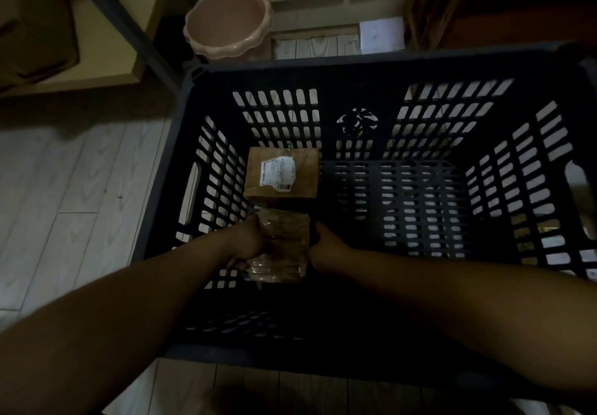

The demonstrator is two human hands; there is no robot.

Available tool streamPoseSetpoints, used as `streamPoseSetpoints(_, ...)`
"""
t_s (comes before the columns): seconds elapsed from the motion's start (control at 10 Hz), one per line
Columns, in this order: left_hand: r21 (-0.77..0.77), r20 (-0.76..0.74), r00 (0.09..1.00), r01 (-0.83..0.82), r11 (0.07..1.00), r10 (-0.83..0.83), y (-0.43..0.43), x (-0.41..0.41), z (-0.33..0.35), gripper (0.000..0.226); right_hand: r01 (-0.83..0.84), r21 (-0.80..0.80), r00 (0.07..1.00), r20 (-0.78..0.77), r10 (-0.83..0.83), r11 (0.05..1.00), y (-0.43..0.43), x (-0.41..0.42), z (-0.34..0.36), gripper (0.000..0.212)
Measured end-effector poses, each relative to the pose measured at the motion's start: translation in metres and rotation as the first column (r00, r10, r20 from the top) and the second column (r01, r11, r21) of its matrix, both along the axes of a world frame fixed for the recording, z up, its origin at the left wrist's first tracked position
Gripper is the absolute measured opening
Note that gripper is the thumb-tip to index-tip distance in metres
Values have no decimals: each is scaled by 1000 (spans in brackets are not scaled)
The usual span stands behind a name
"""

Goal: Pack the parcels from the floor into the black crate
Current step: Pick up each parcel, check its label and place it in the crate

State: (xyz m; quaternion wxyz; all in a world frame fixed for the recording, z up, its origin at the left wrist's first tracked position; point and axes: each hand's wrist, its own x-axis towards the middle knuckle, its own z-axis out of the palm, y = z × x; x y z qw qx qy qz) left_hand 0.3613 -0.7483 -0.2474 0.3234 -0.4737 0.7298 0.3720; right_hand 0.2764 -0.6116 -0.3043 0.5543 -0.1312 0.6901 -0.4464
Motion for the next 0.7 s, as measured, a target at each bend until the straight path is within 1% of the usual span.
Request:
streamPoseSetpoints(0.1, -105, -20, 999, -38, 994, 36, -5, -1, -11, 74, 91, 31, 993, 75, -93, 995, -17, 3, -14, 62)
streamPoseSetpoints(0.2, -177, -7, 998, -59, 982, 58, -6, -3, -14, 73, 74, 25, 997, -40, -73, 997, -27, 10, -14, 74)
streamPoseSetpoints(0.3, -229, 47, 999, 35, 973, -25, -3, -11, -11, 69, 174, -12, 984, 39, -174, 985, -27, 17, -15, 70)
streamPoseSetpoints(0.4, -205, 27, 999, 42, 978, -37, -9, -20, -6, 62, 151, -71, 985, 90, -144, 986, -24, 15, -11, 57)
streamPoseSetpoints(0.5, -36, -56, 996, -70, 997, 68, -14, -16, -2, 81, 22, -37, 1000, 21, -22, 999, -24, 7, -8, 70)
streamPoseSetpoints(0.6, 62, -125, 950, -280, 958, 285, -6, -13, 28, 79, -145, 93, 987, -56, 151, 985, -9, -19, 58, 56)
streamPoseSetpoints(0.7, 116, -120, 938, -312, 943, 325, 5, -13, 86, 66, -182, 245, 972, -101, 211, 952, 22, -46, 114, 53)
